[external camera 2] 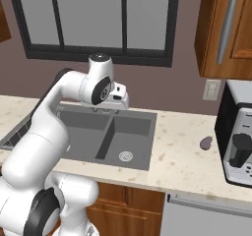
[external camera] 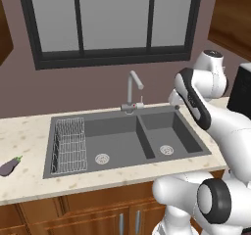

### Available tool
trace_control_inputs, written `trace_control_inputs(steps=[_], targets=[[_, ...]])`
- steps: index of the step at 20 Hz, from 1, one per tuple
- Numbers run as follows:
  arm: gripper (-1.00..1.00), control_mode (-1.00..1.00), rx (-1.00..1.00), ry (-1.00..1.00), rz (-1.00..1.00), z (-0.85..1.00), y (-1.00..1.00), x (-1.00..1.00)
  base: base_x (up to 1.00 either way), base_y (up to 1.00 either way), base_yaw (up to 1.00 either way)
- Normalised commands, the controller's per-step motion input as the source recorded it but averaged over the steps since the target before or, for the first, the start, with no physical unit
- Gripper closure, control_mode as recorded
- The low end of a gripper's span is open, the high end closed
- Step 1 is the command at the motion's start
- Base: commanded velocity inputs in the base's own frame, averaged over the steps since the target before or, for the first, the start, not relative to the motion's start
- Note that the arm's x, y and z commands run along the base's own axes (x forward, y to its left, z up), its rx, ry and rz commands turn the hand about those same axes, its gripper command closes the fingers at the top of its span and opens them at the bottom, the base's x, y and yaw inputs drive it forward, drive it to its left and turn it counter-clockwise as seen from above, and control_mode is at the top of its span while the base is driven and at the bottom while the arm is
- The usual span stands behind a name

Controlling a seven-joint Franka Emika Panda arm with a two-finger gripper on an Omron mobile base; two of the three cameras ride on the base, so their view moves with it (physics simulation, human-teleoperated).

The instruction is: Turn on the sink faucet. Then move the eggplant from the counter to the sink. Turn off the sink. Move the vegetable from the sink to the pot next to the stove. Finally move the pot to the rear right burner.

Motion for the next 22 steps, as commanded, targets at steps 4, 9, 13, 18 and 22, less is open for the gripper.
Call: trace_control_inputs(steps=[4, 9, 13, 18, 22], targets=[[-1.0, 1.0, 0.0, 0.0, 0.0, 0.0, 0.0, 0.0, 0.05, 0.21, 0.0], [-1.0, 1.0, 0.0, 0.0, 0.0, 0.0, 0.0, 0.0, 0.11, 0.28, 0.0], [-1.0, 1.0, 0.0, 0.0, 0.0, 0.0, 0.0, 0.0, 0.14, 0.43, 0.0], [-1.0, 1.0, 0.0, 0.0, 0.0, 0.0, 0.0, 0.0, 0.17, 0.32, 0.0], [-1.0, 1.0, 0.0, 0.0, 0.0, 0.0, 0.0, 0.0, 0.26, 0.02, 0.0]])
